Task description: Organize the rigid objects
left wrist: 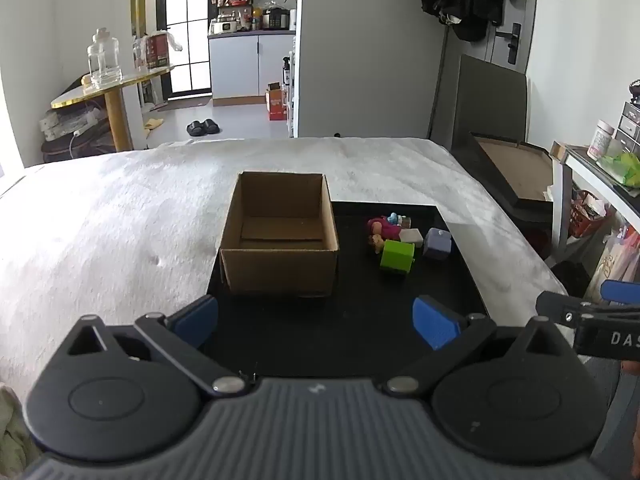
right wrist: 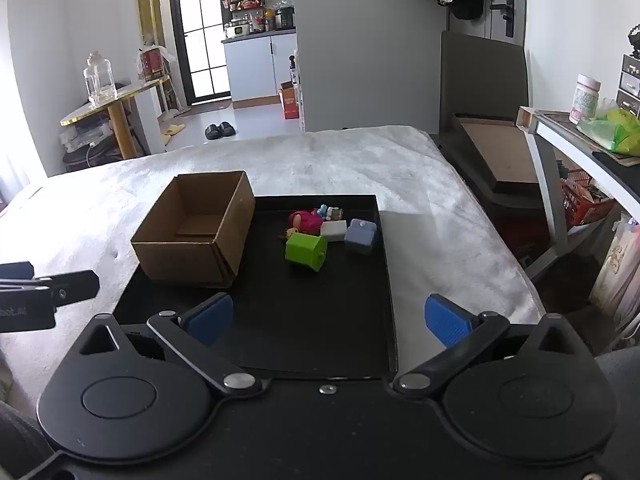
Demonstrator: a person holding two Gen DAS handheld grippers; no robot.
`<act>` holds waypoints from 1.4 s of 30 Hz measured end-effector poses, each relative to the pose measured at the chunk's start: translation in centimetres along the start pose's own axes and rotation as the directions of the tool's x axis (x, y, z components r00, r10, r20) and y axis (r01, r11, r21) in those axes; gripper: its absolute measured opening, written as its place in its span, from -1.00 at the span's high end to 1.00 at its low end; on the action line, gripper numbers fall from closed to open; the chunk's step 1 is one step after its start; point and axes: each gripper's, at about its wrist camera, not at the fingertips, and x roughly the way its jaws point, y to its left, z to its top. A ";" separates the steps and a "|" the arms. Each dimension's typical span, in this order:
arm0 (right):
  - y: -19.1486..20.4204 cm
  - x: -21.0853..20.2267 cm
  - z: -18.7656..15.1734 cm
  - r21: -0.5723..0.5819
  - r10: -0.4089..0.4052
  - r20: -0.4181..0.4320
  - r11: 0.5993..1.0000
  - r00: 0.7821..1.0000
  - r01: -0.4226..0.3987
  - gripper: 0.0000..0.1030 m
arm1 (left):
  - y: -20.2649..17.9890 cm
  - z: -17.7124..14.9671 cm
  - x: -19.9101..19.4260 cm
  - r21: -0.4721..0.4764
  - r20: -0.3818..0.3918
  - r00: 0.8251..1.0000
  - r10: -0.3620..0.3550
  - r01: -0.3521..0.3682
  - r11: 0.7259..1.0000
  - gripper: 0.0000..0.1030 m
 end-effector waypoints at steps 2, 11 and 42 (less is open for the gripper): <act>0.0 0.1 0.1 -0.001 0.001 0.006 1.000 1.000 -0.001 -1.00 | -0.1 0.0 -0.1 0.007 0.007 1.000 -0.007 0.007 1.000 -1.00; -0.1 -0.4 0.2 0.007 0.019 0.003 1.000 1.000 -0.019 -1.00 | -1.3 0.4 -0.9 0.011 -0.004 1.000 -0.019 0.019 1.000 -1.00; -0.3 -0.9 0.2 0.010 0.008 0.039 1.000 0.999 -0.009 -1.00 | -0.6 -0.4 -1.3 0.031 0.032 0.999 -0.030 0.029 0.999 -1.00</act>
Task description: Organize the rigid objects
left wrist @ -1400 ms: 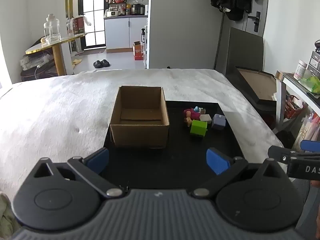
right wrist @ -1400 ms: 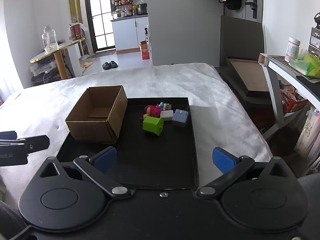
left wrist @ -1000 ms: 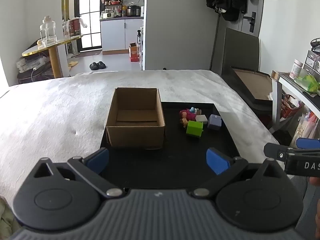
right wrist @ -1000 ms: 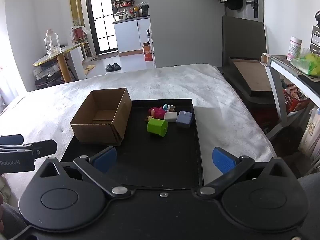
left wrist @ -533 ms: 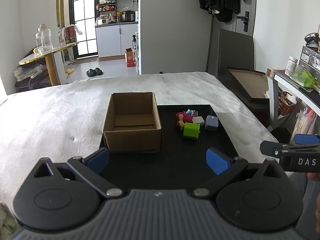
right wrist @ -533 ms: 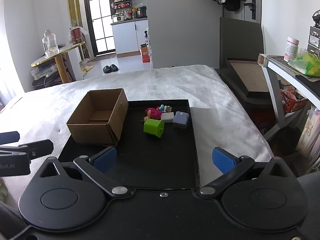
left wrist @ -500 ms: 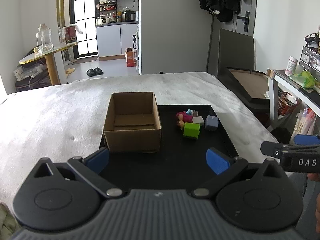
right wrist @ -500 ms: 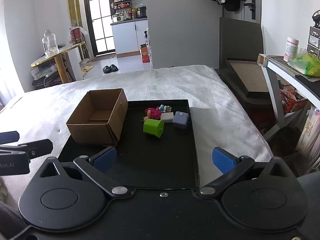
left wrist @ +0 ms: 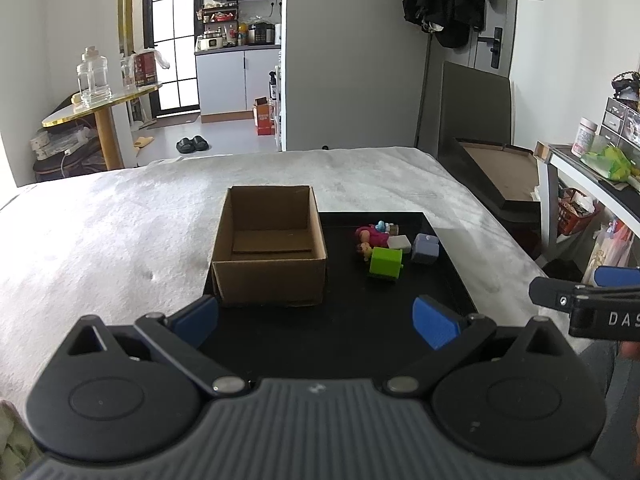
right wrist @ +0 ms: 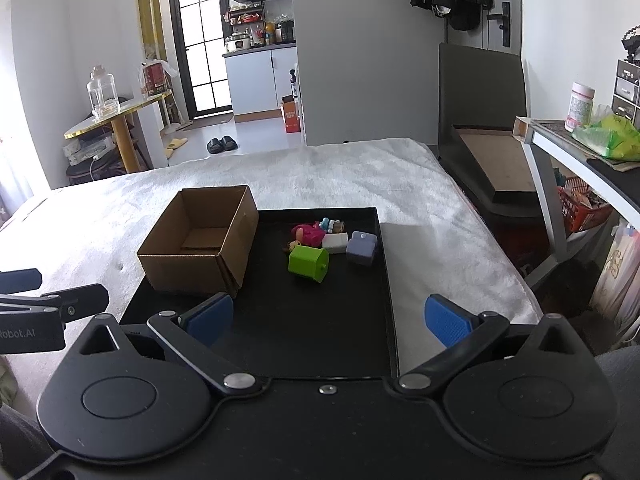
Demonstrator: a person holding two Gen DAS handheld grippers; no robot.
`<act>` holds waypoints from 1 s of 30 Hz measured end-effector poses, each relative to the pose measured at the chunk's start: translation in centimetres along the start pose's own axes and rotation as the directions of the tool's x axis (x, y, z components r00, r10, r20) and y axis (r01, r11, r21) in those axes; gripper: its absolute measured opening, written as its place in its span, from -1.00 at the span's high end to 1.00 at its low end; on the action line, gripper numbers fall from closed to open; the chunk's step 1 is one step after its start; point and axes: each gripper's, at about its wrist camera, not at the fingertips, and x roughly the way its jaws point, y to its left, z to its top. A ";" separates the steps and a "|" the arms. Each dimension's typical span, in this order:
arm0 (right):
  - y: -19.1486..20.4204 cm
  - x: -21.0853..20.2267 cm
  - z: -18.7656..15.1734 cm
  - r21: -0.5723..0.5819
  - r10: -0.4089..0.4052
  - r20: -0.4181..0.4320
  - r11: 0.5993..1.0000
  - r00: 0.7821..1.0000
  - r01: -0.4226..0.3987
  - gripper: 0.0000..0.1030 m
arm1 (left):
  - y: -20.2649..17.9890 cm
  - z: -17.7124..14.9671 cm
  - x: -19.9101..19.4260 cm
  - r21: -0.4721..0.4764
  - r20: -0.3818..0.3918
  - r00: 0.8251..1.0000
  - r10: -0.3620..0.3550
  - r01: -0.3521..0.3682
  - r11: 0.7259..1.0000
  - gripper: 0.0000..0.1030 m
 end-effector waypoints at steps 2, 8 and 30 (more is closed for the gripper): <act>0.0 0.0 0.0 -0.002 -0.002 0.001 1.000 1.000 0.002 -1.00 | 0.1 -0.1 -0.1 -0.005 0.002 1.000 -0.005 0.005 1.000 -1.00; 0.2 -0.1 -0.1 -0.011 -0.016 0.004 1.000 1.000 0.016 -1.00 | 0.2 0.0 -0.2 -0.011 0.012 1.000 -0.003 0.003 1.000 -1.00; 0.4 -0.3 -0.6 -0.017 -0.018 -0.002 1.000 1.000 0.018 -1.00 | 0.5 -0.2 -0.1 -0.025 -0.001 1.000 -0.010 0.010 1.000 -1.00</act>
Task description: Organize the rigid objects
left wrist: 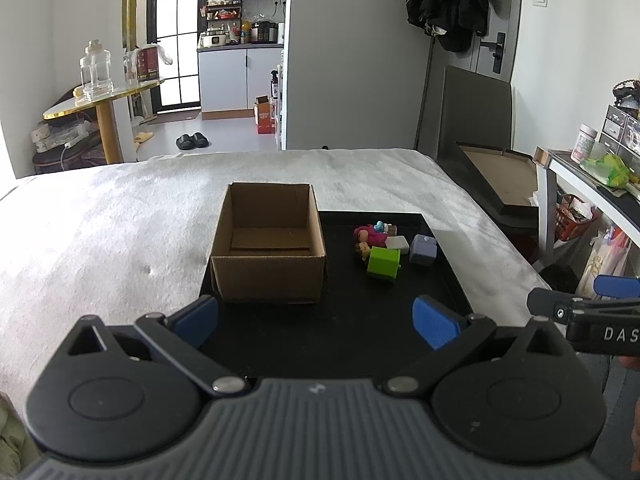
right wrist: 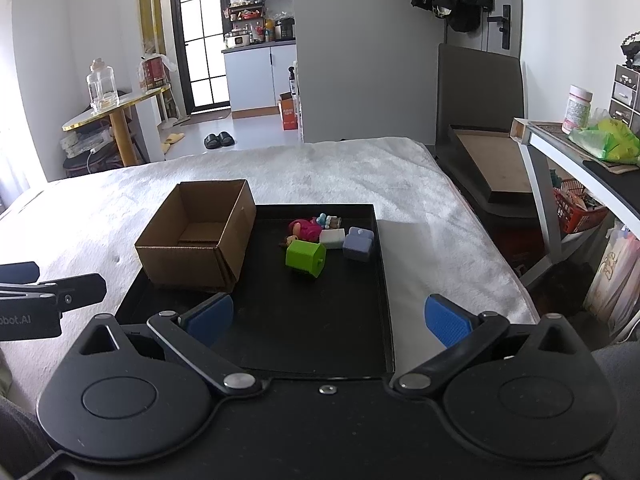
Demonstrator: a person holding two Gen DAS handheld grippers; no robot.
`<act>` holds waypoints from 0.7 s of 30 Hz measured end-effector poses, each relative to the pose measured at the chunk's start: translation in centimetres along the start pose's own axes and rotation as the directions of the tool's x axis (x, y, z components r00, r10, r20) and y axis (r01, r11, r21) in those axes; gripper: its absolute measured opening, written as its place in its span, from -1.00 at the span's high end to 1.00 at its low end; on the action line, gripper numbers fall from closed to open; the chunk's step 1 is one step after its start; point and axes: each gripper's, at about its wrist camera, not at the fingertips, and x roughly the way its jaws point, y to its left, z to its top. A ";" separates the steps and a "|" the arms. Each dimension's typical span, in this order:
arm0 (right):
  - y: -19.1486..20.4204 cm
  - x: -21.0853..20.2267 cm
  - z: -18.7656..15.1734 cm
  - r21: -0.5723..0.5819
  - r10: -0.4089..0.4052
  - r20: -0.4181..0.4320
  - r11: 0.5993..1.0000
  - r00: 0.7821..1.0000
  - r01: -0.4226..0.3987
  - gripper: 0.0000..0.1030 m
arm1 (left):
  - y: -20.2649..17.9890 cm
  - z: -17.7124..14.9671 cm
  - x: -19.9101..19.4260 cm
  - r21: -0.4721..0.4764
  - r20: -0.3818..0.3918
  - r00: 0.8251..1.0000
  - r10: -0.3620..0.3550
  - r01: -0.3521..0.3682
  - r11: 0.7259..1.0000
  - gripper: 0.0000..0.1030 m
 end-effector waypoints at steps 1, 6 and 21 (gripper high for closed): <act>0.0 0.0 0.0 0.000 0.000 -0.001 1.000 1.000 0.000 -1.00 | 0.0 0.0 0.1 -0.001 -0.003 1.000 0.000 0.000 1.000 -1.00; 0.0 0.0 0.0 0.001 -0.001 -0.002 1.000 1.000 0.001 -1.00 | 0.0 -0.2 0.3 -0.002 -0.015 1.000 -0.005 0.005 1.000 -1.00; 0.5 1.1 -0.2 -0.030 0.019 -0.002 0.999 1.000 -0.019 -1.00 | -0.1 0.2 1.5 -0.025 -0.057 0.997 -0.054 0.052 0.998 -1.00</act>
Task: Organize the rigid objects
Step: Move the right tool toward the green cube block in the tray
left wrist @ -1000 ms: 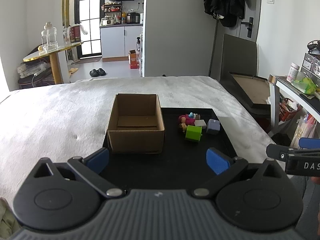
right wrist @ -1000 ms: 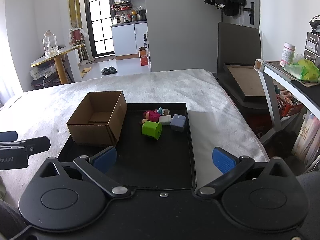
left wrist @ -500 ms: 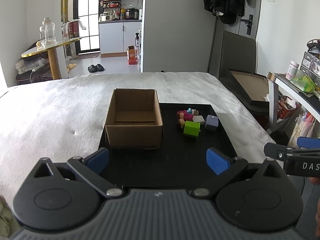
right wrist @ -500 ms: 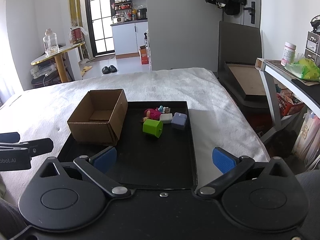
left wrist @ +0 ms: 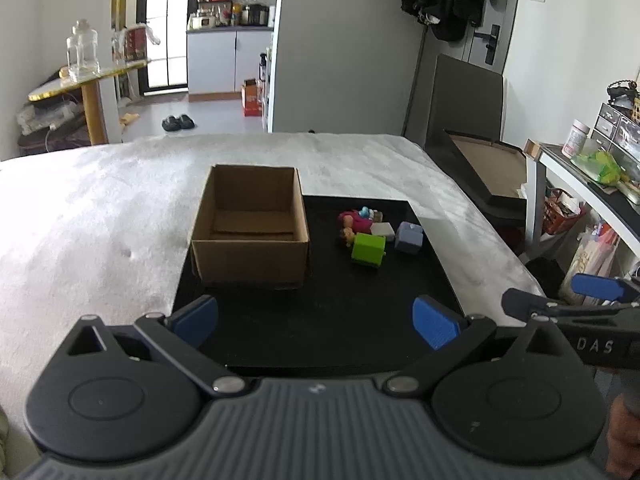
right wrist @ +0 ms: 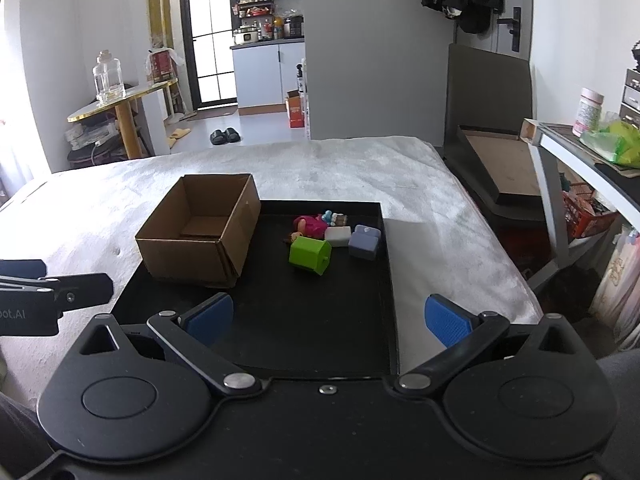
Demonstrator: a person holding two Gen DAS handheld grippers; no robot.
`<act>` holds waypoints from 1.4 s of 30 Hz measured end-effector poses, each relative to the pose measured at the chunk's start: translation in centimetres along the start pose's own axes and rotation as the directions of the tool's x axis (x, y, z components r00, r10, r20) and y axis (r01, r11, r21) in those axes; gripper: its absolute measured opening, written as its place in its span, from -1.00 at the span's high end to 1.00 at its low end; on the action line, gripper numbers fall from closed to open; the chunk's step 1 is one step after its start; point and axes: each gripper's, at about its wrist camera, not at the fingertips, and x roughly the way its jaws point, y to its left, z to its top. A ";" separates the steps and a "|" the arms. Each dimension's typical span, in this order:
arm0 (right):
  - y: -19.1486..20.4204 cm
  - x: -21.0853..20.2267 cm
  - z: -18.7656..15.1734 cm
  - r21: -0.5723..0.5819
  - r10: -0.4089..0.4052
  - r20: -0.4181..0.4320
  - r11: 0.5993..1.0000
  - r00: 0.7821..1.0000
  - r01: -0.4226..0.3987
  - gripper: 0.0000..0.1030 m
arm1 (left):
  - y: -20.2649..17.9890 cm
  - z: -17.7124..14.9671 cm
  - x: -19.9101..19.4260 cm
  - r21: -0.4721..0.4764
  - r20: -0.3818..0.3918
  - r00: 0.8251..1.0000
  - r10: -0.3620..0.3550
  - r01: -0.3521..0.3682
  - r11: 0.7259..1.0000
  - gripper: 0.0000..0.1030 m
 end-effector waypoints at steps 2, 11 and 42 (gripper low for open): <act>-0.1 0.5 0.0 0.000 0.012 0.001 1.000 1.000 -0.012 -1.00 | 0.0 0.3 0.4 -0.009 -0.005 1.000 0.011 -0.011 1.000 -1.00; -1.1 3.7 0.6 0.010 0.055 -0.022 0.998 0.998 -0.055 -1.00 | 1.0 1.7 2.9 0.014 -0.017 0.994 0.108 -0.107 0.994 -0.99; -1.9 15.5 3.3 0.101 0.042 0.007 0.994 0.999 -0.042 -1.00 | 7.6 11.3 14.8 -0.084 -0.211 0.960 0.187 -0.208 0.974 -0.91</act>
